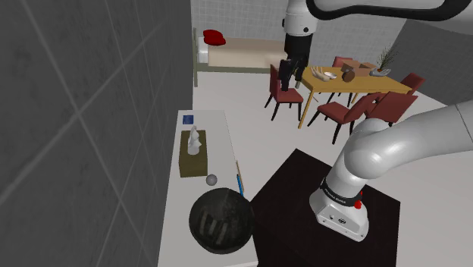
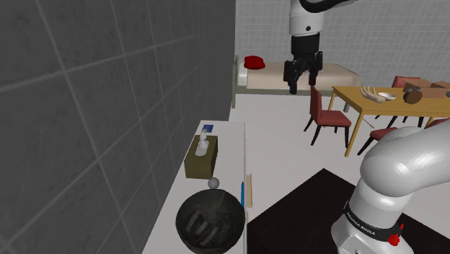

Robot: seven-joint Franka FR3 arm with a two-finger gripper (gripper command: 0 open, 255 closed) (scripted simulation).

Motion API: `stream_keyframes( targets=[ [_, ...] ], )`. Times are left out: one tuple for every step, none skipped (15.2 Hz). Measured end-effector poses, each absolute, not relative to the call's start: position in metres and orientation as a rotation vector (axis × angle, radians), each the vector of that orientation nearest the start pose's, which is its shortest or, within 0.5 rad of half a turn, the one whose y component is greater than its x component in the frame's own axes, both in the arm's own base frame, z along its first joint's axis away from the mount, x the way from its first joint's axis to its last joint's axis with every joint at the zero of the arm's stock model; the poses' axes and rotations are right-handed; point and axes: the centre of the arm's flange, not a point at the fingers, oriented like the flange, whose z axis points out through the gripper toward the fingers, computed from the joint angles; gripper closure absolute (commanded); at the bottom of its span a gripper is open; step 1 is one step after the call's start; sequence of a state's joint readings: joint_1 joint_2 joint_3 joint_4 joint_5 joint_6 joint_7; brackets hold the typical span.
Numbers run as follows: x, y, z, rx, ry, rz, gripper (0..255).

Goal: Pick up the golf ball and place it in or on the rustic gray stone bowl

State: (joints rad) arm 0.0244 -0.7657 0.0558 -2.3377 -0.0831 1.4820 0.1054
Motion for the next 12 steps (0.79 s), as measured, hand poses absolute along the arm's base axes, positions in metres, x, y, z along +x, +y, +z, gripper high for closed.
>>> stream_keyframes(
  targets=[
    [0.302, 0.020, 0.586, -3.267, 0.075, 0.131, 0],
    [0.304, 0.025, 0.581, -3.268, 0.073, 0.130, 0],
    [0.306, 0.033, 0.575, -3.269, 0.070, 0.128, 0],
    [0.307, 0.041, 0.569, -3.270, 0.067, 0.125, 0],
    [0.307, 0.049, 0.562, -3.271, 0.063, 0.122, 0],
    [0.312, 0.057, 0.555, -3.272, 0.060, 0.119, 0],
    [0.314, 0.071, 0.548, -3.273, 0.054, 0.116, 0],
    [0.316, 0.080, 0.537, -3.274, 0.052, 0.114, 0],
    [0.320, 0.090, 0.529, -3.275, 0.048, 0.110, 0],
    [0.322, 0.098, 0.519, -3.276, 0.045, 0.107, 0],
    [0.322, 0.111, 0.511, -3.277, 0.041, 0.104, 0],
    [0.326, 0.122, 0.504, -3.278, 0.038, 0.100, 0]
  ],
)
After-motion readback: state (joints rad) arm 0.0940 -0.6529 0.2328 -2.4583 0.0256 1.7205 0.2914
